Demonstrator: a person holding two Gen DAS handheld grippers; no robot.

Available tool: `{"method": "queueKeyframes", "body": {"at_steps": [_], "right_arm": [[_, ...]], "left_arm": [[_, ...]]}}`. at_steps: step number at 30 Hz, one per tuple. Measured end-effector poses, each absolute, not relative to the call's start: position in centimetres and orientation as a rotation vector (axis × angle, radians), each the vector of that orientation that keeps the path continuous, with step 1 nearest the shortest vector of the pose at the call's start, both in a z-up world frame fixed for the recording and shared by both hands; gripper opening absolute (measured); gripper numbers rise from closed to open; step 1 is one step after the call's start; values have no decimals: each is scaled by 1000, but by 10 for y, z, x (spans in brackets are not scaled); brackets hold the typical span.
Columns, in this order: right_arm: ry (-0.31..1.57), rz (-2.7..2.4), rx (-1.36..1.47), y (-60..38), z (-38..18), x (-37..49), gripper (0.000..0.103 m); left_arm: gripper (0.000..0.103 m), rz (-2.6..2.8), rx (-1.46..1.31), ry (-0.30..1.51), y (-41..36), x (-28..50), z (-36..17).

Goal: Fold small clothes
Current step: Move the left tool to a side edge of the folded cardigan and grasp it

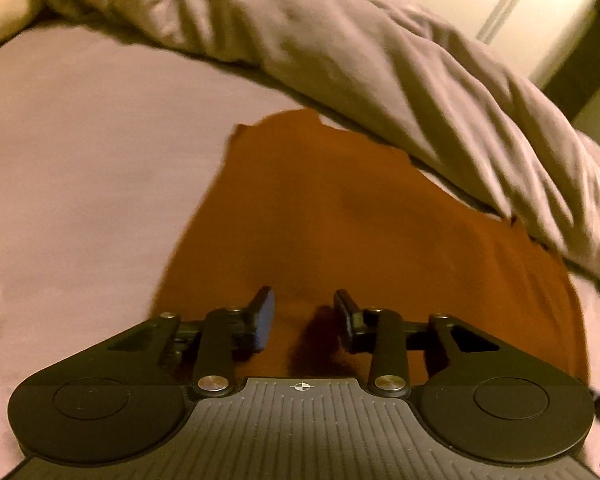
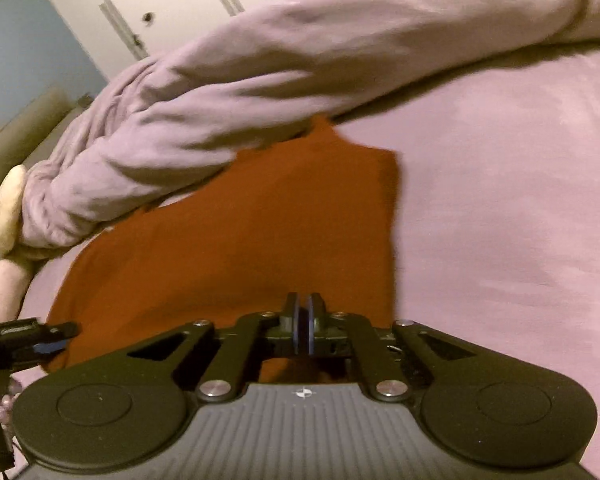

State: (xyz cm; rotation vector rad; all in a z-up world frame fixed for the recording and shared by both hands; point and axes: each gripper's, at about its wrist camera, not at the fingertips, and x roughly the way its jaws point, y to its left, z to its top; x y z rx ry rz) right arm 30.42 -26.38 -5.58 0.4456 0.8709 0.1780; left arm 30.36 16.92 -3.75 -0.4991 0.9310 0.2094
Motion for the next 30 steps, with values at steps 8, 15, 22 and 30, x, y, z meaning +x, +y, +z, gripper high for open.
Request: {"method": "queueKeyframes", "body": {"at_steps": [8,15,22,30], "right_arm": [[849,167,436,-254,-23,293,31],[898,253,433,-211,-38,299,31],[931,173,315,-215,-41,298,22],[928,101,273,-233,-26,299,21]], "left_arm": [[73,332,-594,890,209,285,-10],[76,260,-631,953,209,284,-21],[61,337,-593,1037,207,292,-38],[54,353,-535,1049,196,293,-36]]}}
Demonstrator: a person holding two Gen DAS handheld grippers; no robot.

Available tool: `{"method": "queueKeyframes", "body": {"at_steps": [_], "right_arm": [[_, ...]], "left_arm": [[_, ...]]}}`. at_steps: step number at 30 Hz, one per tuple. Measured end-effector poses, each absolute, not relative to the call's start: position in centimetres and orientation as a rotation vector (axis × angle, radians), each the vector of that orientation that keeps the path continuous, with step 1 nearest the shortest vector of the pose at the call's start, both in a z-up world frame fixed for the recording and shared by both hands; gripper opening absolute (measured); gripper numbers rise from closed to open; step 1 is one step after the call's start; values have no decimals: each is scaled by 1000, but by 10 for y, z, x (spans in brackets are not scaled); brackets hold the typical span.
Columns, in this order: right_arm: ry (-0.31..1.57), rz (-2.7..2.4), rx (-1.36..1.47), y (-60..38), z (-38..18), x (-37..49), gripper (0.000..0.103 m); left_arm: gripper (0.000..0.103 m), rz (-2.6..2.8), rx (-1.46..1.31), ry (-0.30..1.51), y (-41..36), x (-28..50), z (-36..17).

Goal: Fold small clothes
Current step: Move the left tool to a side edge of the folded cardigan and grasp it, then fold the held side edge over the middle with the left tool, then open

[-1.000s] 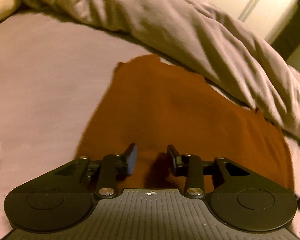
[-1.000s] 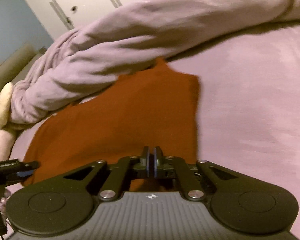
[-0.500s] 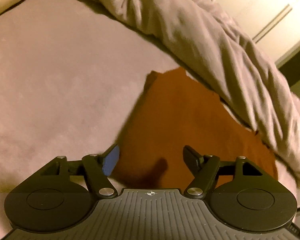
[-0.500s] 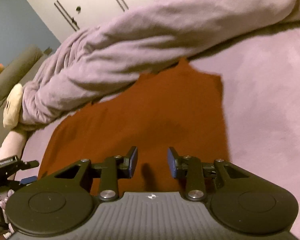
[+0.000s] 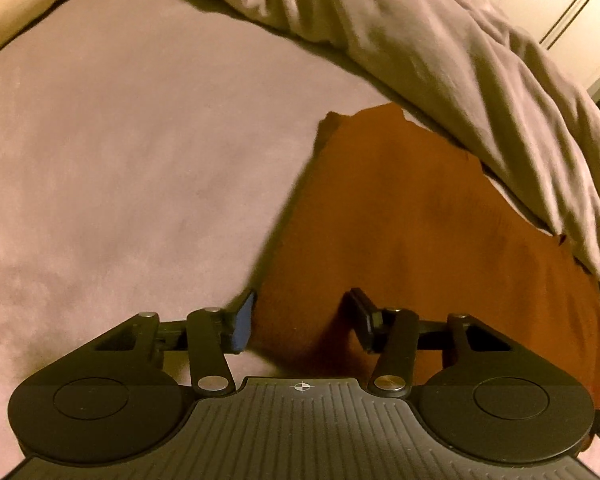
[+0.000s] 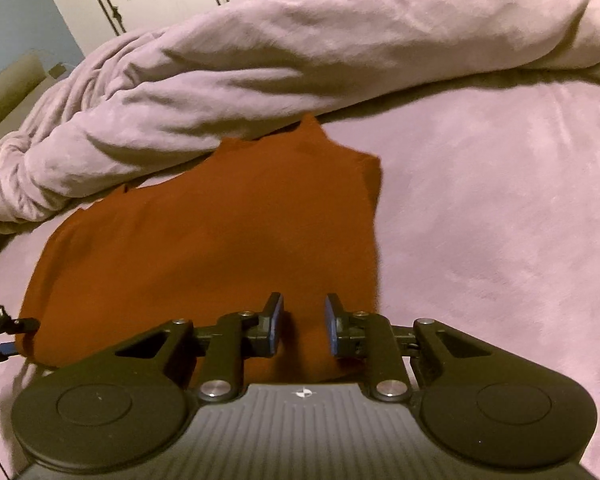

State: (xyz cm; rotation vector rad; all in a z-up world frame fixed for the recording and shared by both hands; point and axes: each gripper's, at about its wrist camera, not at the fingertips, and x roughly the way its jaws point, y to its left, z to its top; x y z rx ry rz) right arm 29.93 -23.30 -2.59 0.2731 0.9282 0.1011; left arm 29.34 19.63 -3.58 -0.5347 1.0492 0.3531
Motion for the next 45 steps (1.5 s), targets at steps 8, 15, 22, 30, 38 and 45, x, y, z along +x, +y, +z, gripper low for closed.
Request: {"method": "queueKeyframes", "body": {"at_steps": [8,15,22,30,38,45], "right_arm": [[906,187,256,-184,-21,297,24],[932,223,194,-156,-29,299,33],[958,189,159,-169,-35,296,35],[952,201,131,-157,-39,295,54],[944,217,113,-152,-42,295,62],[943,231,104,-150,-43,297,65]], "left_arm": [[36,319,-530,1054,204,292,-32],[19,304,-600,1022,221,283,-30],[34,249,-659,972,233,276,-27],[63,122,-728,1021,235,303,-48],[39,76,-845,1014,252,318,-74],[32,41,-938,980,260,339,-88]]}}
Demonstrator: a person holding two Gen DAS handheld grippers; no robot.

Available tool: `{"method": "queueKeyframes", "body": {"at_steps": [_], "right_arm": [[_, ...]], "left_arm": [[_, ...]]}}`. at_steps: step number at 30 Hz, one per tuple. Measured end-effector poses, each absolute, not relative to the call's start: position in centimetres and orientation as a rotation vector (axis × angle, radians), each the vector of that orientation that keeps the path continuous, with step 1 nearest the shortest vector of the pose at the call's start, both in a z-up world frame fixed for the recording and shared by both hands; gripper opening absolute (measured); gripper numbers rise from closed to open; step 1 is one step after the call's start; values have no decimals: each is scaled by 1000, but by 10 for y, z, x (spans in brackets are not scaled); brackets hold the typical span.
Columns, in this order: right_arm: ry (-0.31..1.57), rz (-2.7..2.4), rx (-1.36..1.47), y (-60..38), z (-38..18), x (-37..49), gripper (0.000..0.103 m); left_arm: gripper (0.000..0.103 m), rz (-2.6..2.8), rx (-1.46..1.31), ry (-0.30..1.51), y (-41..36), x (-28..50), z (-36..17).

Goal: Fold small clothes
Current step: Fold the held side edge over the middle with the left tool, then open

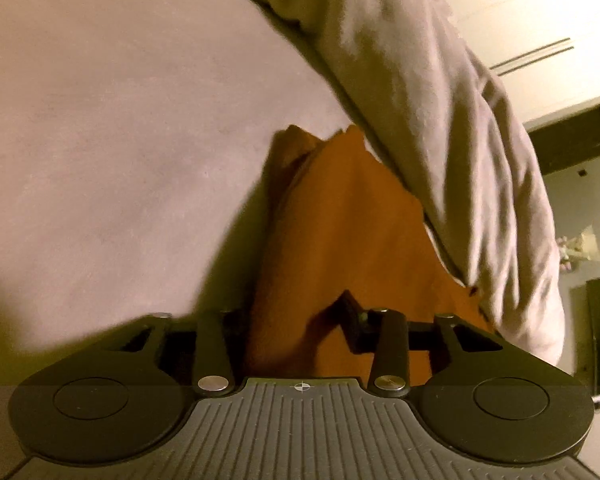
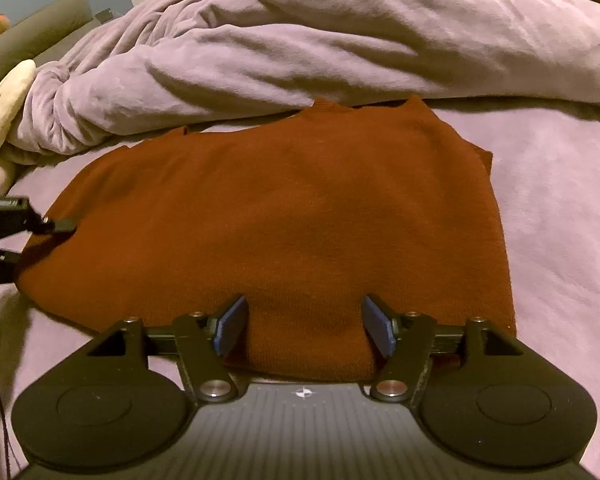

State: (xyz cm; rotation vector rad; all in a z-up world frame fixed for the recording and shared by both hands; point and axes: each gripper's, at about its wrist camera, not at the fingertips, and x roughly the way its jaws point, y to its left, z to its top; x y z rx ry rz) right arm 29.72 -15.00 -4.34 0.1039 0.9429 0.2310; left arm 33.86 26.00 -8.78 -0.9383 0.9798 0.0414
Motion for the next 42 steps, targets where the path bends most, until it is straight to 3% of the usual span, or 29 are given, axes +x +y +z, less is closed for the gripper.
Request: {"method": "queueKeyframes", "body": {"at_steps": [1,5,7,10,17,25,34,42], "right_arm": [[943,230,98,-149,-43,297,65],[942,220,121,-150,-37,299,62],[933,214,150,-154,-33,299,48],[917,204,166,-159,-27,299,38],[867,230,126,-149,-15,300,29],[810,374,55,-88,-14,305,19],[853,420,-74,-54,-49,311,19],[882,375,63,-90,-24,311,21]], "left_arm": [[27,41,-945,983,259,340,-90],[22,54,-913,993,254,343,-81],[22,42,-886,992,251,344,-71],[22,24,-872,973,247,346,-56],[21,-37,-812,925,221,351,-22],[21,-47,-798,927,212,352,-18],[21,-54,-797,932,214,345,-14],[21,-91,-733,913,180,343,17]]}}
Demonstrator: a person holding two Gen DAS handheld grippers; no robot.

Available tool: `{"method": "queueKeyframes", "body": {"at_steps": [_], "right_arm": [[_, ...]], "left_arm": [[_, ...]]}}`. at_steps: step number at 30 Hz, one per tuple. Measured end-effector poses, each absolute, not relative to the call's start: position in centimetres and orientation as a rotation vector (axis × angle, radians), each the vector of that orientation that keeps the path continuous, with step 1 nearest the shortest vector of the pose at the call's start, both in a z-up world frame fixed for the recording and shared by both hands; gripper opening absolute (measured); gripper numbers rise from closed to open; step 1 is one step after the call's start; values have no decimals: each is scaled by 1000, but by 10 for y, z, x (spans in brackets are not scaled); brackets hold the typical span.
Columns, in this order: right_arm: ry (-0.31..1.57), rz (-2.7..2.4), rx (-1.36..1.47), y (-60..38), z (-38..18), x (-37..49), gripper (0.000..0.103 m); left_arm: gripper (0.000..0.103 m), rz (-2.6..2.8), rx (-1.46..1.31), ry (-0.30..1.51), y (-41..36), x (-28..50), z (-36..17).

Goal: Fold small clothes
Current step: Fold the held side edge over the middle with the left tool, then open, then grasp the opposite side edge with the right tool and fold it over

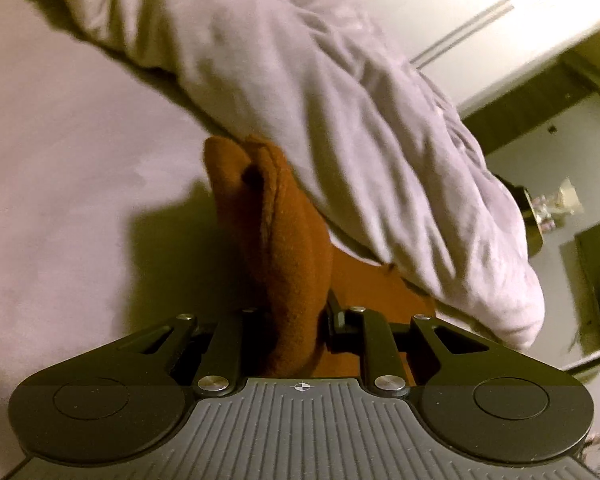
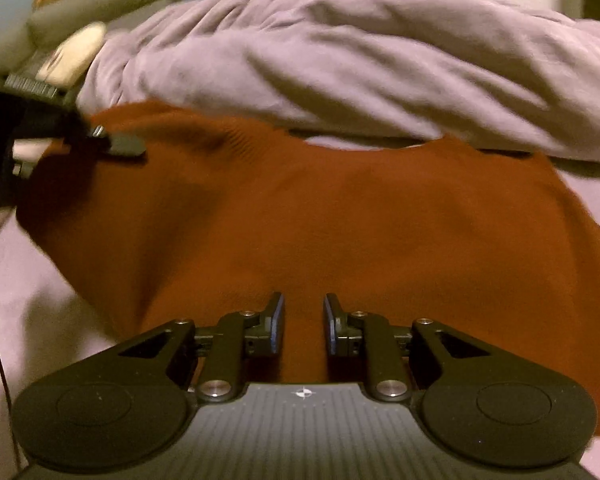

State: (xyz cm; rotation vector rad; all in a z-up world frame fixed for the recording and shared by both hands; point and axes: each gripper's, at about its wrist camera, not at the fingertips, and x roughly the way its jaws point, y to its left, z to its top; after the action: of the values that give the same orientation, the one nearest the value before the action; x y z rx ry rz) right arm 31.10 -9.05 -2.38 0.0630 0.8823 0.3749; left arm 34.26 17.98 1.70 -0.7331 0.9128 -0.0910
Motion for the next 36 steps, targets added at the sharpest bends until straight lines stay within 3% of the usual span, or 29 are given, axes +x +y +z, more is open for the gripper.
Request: {"method": "queueKeyframes", "body": {"at_steps": [6,12,16,22,33,36], "right_arm": [[849,209,110,-148,-10,296,21],[863,42,134,-195,-10,288,21],[890,8,131,-206,-19,283,22],[899,8,113,-202,-24,285,22],[909,7,120,-204,-22,289,24],[898,11,119,-201,-16,291,27]], "left_arm": [[21,-122,-603,929,112,340,33],[23,-98,-466,980,38,344,9],[32,-78,-373,1000,9,345,-10],[58,-190,-348,994,5,337,1],[61,-197,-468,952,53,302,37],[68,-96,-501,910,80,294,40]]}}
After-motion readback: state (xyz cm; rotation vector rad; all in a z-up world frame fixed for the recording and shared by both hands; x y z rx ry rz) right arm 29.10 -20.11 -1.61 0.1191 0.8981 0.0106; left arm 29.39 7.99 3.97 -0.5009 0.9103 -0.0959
